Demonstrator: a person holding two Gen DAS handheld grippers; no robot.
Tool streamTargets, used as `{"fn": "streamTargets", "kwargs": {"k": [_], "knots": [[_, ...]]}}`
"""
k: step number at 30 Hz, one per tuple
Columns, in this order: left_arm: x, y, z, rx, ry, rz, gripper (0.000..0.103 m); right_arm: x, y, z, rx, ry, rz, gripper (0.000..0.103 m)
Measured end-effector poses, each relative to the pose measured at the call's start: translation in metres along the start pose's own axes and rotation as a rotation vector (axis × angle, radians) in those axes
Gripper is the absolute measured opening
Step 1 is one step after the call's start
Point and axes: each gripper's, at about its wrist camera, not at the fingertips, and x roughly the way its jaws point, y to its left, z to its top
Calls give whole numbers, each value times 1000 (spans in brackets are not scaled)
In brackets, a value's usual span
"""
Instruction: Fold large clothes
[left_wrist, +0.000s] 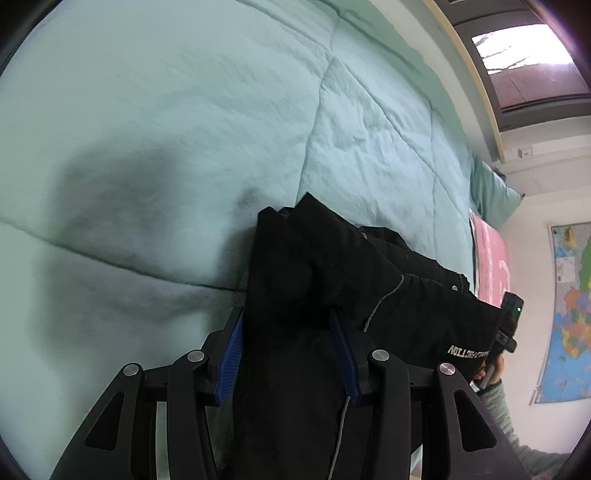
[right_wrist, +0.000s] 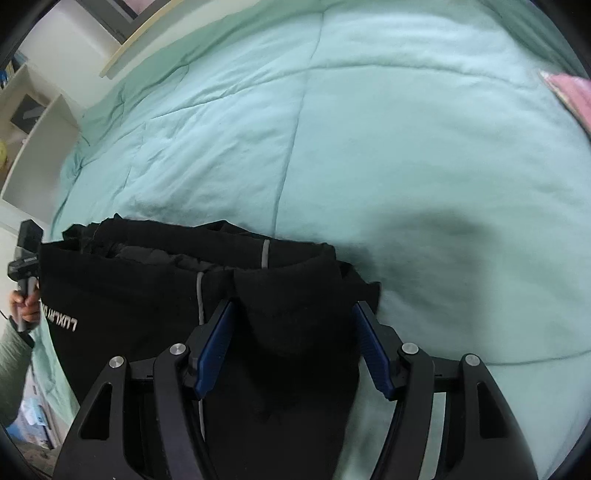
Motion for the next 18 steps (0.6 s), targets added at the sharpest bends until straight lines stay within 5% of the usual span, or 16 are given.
{"fn": "streamTargets", "kwargs": {"k": [2,5,6,8,13,16,18], "knots": [[5,2,4,-16,2,-32,47,3,1,0,-2,-8,5,33],[-1,2,4,-17,-82,-78,38,-5,10,-4,-9,-42,-30,24],[-4,0,3,-7,-98,-94,25,-11,14,-8,-18,-60,-55,22],[-9,-8,-2,28,-118,-100,16,-22,20,-12,-22,-91,-86,21],[-50,-39,-20,79,-268,-7,13,-63,36,-18,-1,-178,-233,18],[-87,-49,-13,41,-378,-85,13,-95,49,-8,-17,-243,-283,16],[-98,-62,-3,61,-415,-69,13,-107,57,5,-35,-273,-307,16]]}}
